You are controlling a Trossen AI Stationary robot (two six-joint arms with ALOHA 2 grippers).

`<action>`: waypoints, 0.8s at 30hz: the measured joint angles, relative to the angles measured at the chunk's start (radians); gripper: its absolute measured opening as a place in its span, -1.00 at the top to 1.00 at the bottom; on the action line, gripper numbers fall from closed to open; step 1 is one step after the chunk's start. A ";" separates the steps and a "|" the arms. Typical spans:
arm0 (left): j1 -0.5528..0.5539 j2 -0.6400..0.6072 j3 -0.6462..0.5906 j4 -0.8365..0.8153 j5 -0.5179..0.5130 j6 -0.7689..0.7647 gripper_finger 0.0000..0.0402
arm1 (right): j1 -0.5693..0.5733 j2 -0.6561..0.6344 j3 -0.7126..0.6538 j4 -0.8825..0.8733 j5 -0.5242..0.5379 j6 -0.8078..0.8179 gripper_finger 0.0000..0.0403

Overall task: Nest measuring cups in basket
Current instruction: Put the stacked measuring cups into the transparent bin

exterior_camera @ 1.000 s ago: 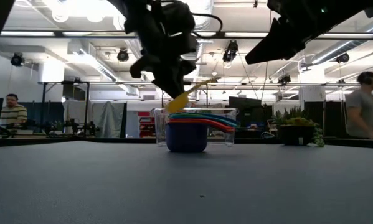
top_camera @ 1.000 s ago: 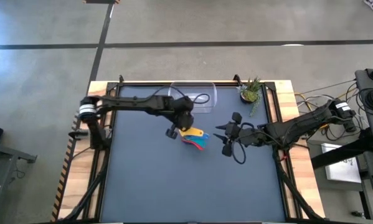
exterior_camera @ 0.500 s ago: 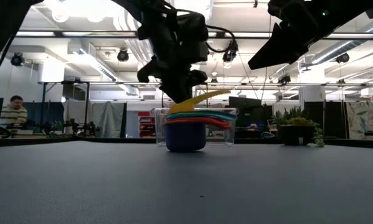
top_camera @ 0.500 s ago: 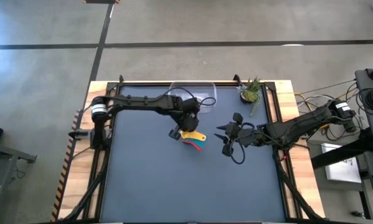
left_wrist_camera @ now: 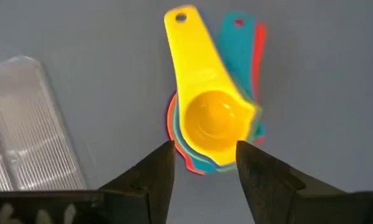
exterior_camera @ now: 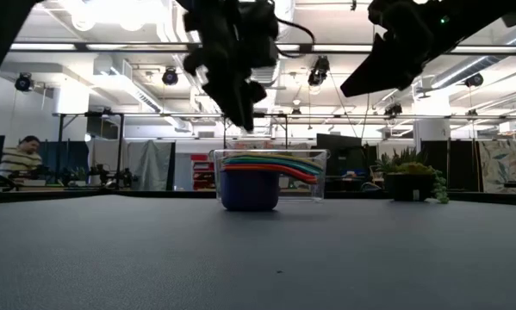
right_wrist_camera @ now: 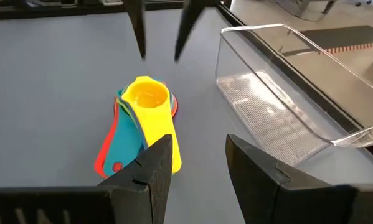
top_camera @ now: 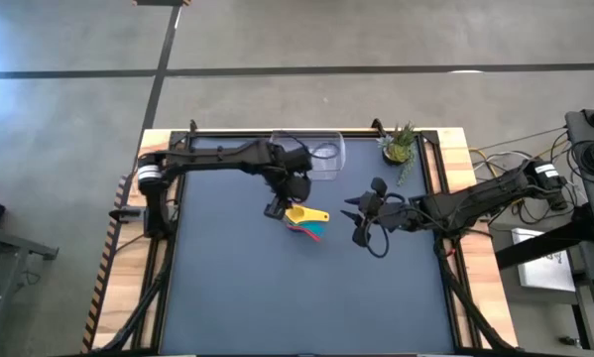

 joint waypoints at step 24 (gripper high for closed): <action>-0.048 -0.939 -1.119 1.172 -0.088 -0.617 0.54 | -0.198 0.246 0.177 0.006 -0.364 -0.042 -0.69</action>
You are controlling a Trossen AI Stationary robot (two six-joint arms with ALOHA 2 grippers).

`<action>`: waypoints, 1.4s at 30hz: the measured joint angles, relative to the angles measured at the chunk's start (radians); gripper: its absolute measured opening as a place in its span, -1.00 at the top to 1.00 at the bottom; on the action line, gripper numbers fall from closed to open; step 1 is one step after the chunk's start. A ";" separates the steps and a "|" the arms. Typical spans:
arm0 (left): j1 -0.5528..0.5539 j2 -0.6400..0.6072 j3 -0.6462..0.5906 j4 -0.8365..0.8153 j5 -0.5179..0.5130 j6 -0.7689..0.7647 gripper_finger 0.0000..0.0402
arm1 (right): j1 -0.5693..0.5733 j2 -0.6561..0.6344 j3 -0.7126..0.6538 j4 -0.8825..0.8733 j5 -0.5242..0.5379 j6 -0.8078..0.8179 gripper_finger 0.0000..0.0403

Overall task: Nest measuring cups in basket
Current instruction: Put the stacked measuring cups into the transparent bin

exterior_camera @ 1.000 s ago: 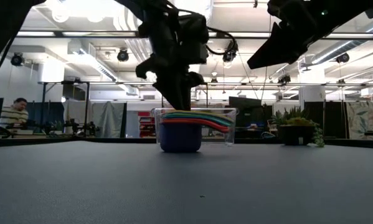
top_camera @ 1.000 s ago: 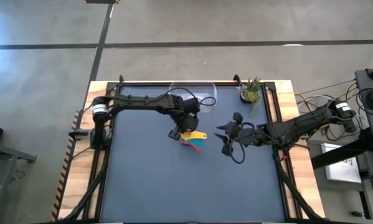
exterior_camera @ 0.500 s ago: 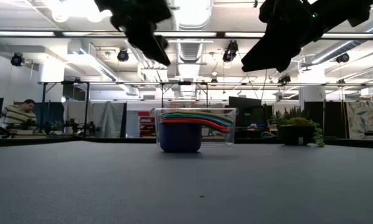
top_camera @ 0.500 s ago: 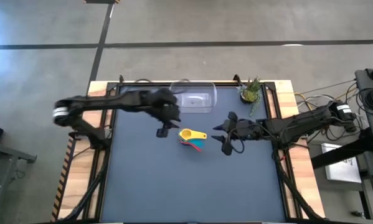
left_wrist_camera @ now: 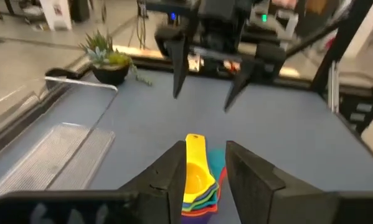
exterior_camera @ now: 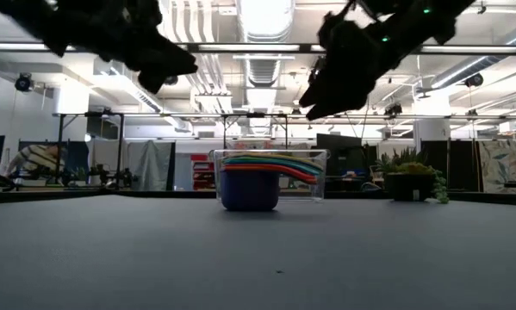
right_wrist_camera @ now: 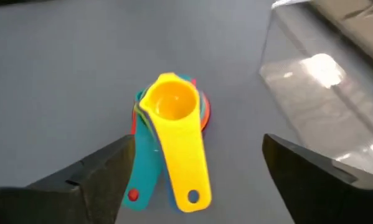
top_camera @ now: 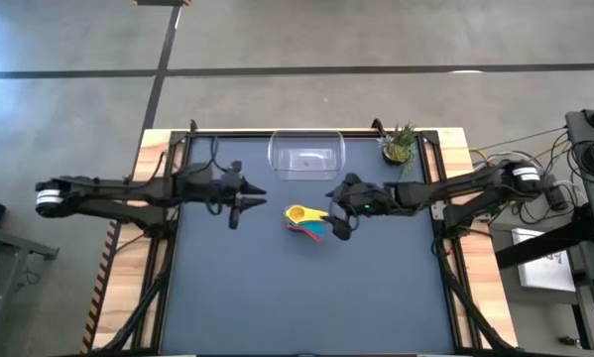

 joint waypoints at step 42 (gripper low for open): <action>-0.006 -0.116 -0.175 0.077 0.056 -0.029 0.56 | -0.045 0.517 0.547 -0.485 -0.274 0.129 -0.83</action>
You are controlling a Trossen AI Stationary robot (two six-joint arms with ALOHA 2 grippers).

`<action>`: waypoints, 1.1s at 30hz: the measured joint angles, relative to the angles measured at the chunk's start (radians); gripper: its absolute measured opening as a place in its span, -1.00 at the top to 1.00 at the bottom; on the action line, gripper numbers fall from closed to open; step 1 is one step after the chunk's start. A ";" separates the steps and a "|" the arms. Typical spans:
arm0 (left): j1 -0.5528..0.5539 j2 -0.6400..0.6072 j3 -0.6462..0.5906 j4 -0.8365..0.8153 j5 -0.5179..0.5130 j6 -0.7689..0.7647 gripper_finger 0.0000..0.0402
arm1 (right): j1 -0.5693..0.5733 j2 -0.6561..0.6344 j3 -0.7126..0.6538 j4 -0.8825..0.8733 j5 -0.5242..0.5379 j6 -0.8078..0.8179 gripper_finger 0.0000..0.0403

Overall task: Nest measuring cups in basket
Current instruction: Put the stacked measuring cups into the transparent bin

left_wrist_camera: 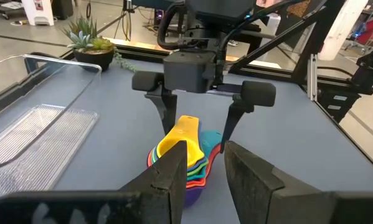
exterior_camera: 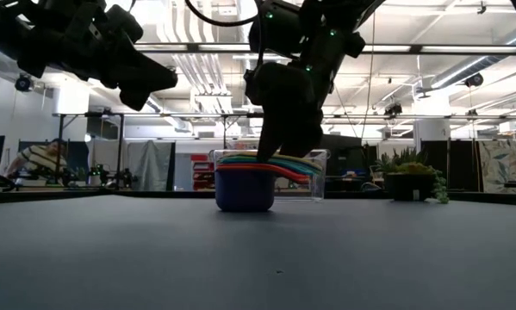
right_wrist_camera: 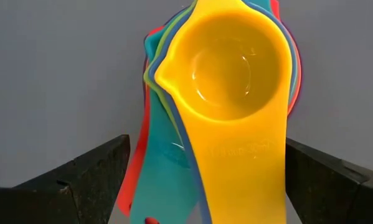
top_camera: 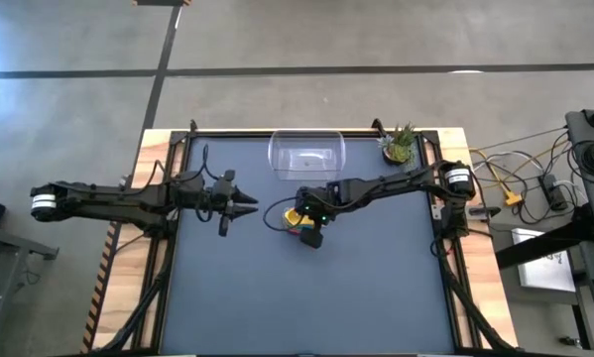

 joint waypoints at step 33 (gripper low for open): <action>0.000 0.001 0.001 0.000 0.000 0.000 0.56 | 0.042 0.029 0.000 -0.103 0.177 -0.023 -0.41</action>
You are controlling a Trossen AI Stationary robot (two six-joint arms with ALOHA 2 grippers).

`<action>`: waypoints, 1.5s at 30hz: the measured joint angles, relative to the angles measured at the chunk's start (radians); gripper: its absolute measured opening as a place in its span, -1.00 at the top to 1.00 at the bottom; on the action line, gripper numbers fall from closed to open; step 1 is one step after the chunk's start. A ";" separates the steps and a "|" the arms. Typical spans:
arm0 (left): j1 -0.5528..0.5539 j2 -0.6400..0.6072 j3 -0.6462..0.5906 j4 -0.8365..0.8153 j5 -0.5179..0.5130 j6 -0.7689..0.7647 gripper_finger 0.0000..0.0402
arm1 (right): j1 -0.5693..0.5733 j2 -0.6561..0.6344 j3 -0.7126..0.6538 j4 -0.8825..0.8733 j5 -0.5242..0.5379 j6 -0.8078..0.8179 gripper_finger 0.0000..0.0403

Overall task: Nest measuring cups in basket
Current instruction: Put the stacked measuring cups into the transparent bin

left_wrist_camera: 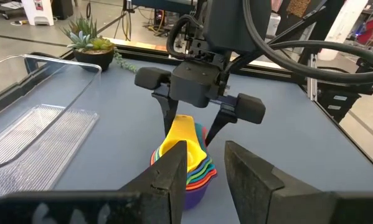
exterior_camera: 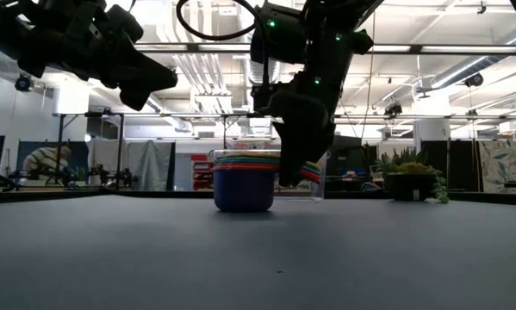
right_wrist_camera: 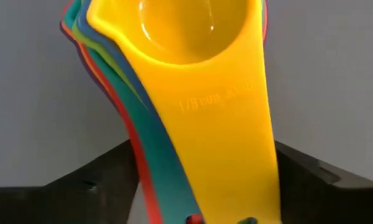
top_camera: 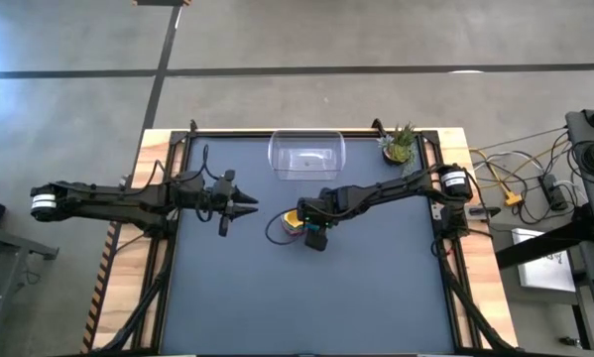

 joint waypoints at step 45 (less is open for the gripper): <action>0.000 0.002 0.000 -0.007 0.000 0.027 0.56 | -0.003 0.014 0.030 0.005 -0.052 -0.175 0.33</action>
